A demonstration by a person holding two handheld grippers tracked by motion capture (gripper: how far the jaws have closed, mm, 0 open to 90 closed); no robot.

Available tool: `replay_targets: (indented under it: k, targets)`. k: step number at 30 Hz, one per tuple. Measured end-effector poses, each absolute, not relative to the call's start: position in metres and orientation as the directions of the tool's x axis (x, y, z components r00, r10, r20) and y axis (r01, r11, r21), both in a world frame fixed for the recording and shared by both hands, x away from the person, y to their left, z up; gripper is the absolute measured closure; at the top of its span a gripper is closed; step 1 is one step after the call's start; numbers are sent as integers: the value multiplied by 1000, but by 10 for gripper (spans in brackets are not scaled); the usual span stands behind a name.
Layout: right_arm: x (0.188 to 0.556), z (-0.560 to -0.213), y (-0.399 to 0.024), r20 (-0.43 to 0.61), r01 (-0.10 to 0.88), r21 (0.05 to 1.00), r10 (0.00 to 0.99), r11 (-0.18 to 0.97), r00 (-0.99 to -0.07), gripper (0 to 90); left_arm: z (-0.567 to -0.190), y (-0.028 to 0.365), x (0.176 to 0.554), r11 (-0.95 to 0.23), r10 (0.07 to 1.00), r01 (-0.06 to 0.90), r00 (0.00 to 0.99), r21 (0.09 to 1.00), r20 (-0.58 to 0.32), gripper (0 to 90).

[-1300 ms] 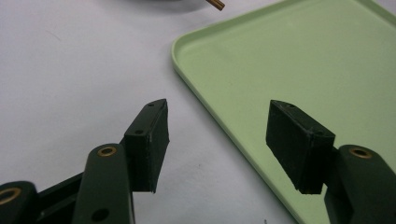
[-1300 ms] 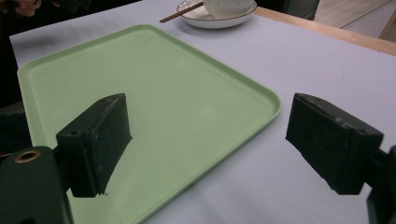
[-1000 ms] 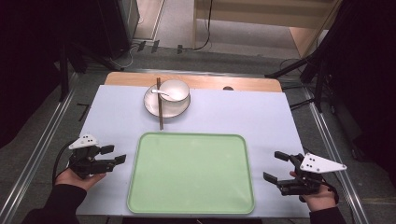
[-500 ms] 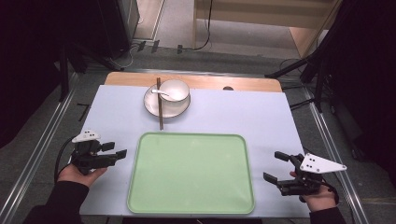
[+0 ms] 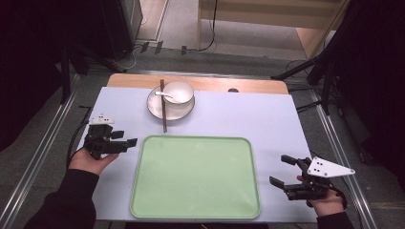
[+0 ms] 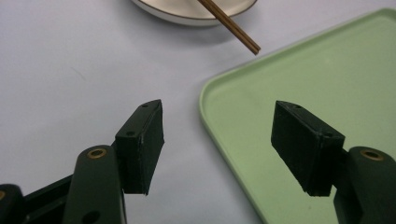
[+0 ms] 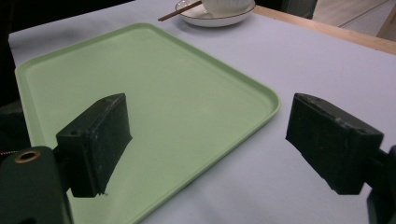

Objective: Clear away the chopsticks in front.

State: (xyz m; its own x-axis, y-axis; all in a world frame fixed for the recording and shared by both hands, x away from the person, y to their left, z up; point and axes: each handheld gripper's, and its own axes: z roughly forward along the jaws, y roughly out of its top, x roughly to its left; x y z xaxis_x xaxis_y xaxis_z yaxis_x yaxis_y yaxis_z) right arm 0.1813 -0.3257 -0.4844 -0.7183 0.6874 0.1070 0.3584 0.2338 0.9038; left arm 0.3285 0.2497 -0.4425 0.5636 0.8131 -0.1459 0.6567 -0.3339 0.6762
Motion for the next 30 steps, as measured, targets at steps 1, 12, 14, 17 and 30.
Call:
replay_targets:
  k: [1, 12, 14, 17, 30]
  targets:
    - [181, -484, -326, 108, 359, 904, 687, 233, -718, 145, -441, 249, 331, -328, 814, 659, 561, 677, -152, 354]
    - [181, -484, -326, 105, 355, 905, 683, 236, -723, 145, -430, 227, 370, -308, 835, 677, 529, 669, -150, 362]
    - [181, -484, -325, 105, 356, 904, 683, 237, -723, 145, -430, 223, 375, -311, 837, 679, 527, 665, -147, 360]
    - [181, -484, -325, 106, 356, 904, 682, 237, -723, 145, -430, 214, 386, -327, 844, 680, 522, 657, -121, 359]
    - [181, -484, -325, 100, 351, 904, 678, 243, -728, 145, -443, 190, 426, -304, 870, 718, 477, 627, -125, 389]
